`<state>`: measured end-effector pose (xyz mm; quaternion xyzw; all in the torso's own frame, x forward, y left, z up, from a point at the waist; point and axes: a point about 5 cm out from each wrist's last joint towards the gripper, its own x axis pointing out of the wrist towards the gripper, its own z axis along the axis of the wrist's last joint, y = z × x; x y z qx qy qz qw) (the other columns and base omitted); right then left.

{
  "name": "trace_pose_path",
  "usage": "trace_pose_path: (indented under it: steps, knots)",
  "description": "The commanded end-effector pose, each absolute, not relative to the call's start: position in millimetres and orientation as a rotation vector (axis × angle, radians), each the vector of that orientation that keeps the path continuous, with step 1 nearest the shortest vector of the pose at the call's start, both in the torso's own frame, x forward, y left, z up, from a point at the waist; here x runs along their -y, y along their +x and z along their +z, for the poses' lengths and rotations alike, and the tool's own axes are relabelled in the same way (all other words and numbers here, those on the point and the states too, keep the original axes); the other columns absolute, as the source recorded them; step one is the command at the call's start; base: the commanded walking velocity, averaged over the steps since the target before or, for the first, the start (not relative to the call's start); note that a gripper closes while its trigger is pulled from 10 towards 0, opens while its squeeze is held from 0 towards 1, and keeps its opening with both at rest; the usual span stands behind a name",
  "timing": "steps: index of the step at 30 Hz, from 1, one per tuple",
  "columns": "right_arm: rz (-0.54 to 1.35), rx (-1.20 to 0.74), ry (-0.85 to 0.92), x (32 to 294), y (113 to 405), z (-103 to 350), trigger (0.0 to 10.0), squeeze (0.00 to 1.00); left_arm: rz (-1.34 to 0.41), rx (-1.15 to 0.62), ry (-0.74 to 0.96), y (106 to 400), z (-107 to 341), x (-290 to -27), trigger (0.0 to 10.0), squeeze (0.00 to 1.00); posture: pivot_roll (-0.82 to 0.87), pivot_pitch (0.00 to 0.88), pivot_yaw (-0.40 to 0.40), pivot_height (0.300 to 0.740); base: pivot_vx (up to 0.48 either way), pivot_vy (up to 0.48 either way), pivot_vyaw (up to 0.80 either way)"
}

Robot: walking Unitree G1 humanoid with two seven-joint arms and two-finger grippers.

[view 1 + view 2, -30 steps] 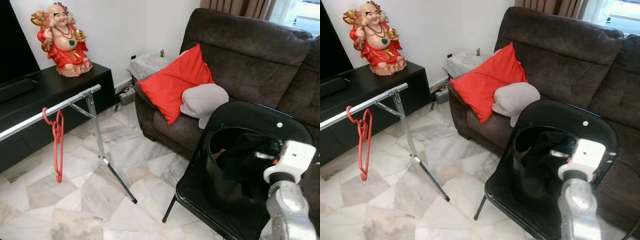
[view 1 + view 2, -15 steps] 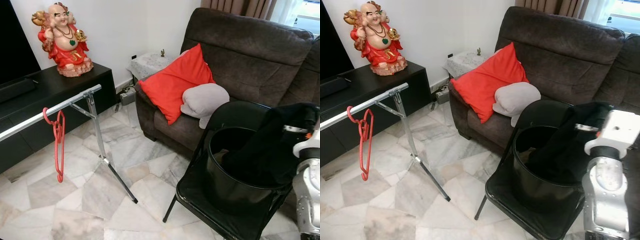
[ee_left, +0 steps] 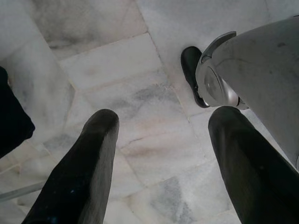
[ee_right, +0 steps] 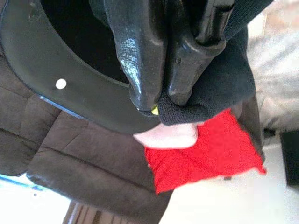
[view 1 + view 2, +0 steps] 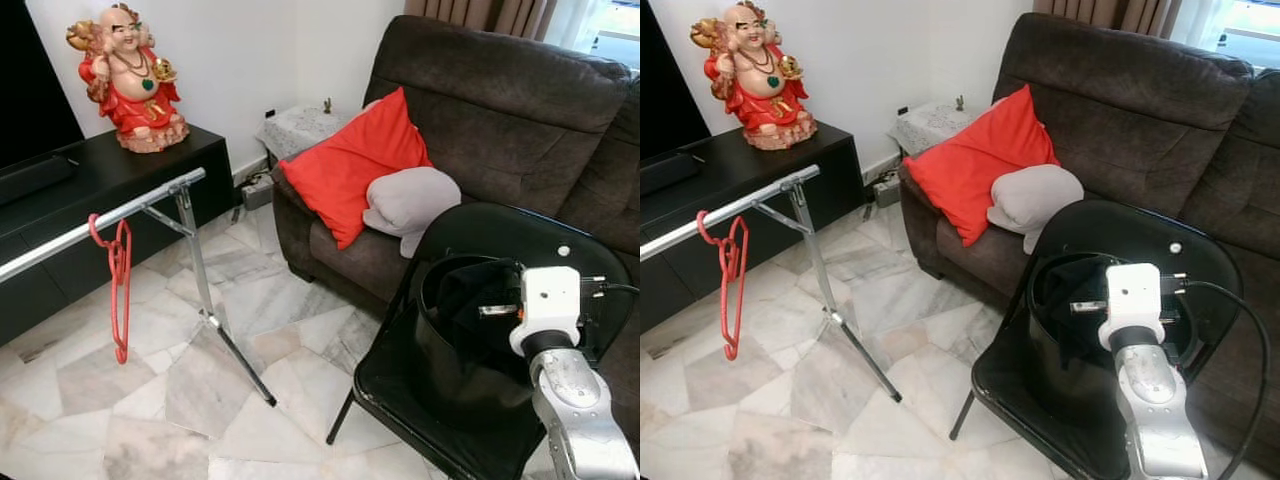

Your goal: Hang hanger

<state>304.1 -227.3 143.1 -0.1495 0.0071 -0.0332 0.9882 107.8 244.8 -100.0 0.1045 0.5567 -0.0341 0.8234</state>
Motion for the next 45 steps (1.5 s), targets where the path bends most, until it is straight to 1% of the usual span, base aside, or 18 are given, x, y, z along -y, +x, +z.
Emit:
trace_pose_path:
  steps: [1, 10, 11, 12, 13, 14, 15, 16, 18, 19, 27, 35, 40, 45]
  knots:
    - [-0.035, -0.058, -0.321, 225, 302, 133, 0.0, 0.00, -0.067, -1.199, 0.223, 104, -101, -246, 10.0, 0.00, 0.00, 0.000, 0.008, 0.740, 0.000, 0.000, 0.00]
    - [0.093, -0.131, -0.358, 210, 296, 113, 0.0, 0.00, -0.066, -1.200, 0.222, 104, -101, -246, 10.0, 0.00, 0.01, 0.000, 0.007, 0.740, 0.000, 0.000, 0.00]
    - [0.097, -0.132, -0.362, 210, 296, 112, 1.8, 0.00, -0.066, -1.200, 0.222, 104, -101, -246, 10.0, 0.00, 0.01, 0.000, 0.007, 0.740, 0.000, 0.000, 0.00]
    - [0.100, -0.133, -0.365, 209, 296, 112, 1.8, 0.00, -0.066, -1.200, 0.222, 104, -101, -247, 10.0, 0.00, 0.01, 0.000, 0.007, 0.740, 0.000, 0.000, 0.00]
    - [0.102, -0.135, -0.367, 209, 296, 111, 4.0, 0.00, -0.065, -1.201, 0.222, 104, -101, -247, 10.0, 0.00, 0.01, 0.000, 0.007, 0.740, 0.000, 0.000, 0.00]
    - [0.105, -0.135, -0.370, 208, 295, 111, 7.3, 0.00, -0.065, -1.201, 0.223, 104, -101, -247, 10.0, 0.00, 0.01, 0.000, 0.008, 0.740, 0.000, 0.000, 0.00]
    - [0.109, -0.136, -0.374, 208, 295, 111, 10.0, 0.00, -0.066, -1.201, 0.224, 104, -101, -247, 10.0, 0.00, 0.01, 0.000, 0.008, 0.740, 0.000, 0.000, 0.00]
    - [0.107, -0.133, -0.378, 208, 295, 111, 10.0, 0.53, -0.066, -1.201, 0.224, 104, -101, -247, 10.0, 0.00, 0.01, 0.000, 0.008, 0.740, 0.000, 0.000, 0.00]
    - [0.107, -0.132, -0.379, 208, 296, 111, 10.0, 0.53, -0.066, -1.201, 0.224, 104, -101, -247, 10.0, 0.00, 0.01, 0.000, 0.008, 0.740, 0.000, 0.000, 0.00]
    - [0.105, -0.129, -0.384, 208, 296, 112, 10.0, 1.00, -0.066, -1.201, 0.223, 104, -101, -247, 10.0, 0.00, 0.01, 0.000, 0.008, 0.740, 0.000, 0.000, 0.00]
    - [0.100, -0.116, -0.420, 208, 295, 113, 10.0, 1.00, -0.068, -1.201, 0.223, 103, -101, -246, 10.0, 0.00, 0.01, 0.000, 0.007, 0.740, 0.000, 0.000, 0.00]
    - [0.135, -0.138, -0.459, 207, 291, 109, 10.0, 1.00, -0.067, -1.202, 0.225, 104, -101, -247, 10.0, 0.00, 0.00, 0.000, 0.007, 0.740, 0.000, 0.000, 0.00]
    - [0.133, -0.162, -0.538, 211, 291, 105, 10.0, 1.00, -0.069, -1.202, 0.226, 104, -101, -246, 10.0, 0.00, 0.00, 0.000, 0.007, 0.740, 0.000, 0.000, 0.00]
    - [0.145, -0.145, -0.583, 210, 287, 107, 10.0, 1.00, -0.069, -1.204, 0.231, 104, -101, -247, 10.0, 0.00, 0.00, 0.000, 0.006, 0.740, 0.000, 0.000, 0.00]
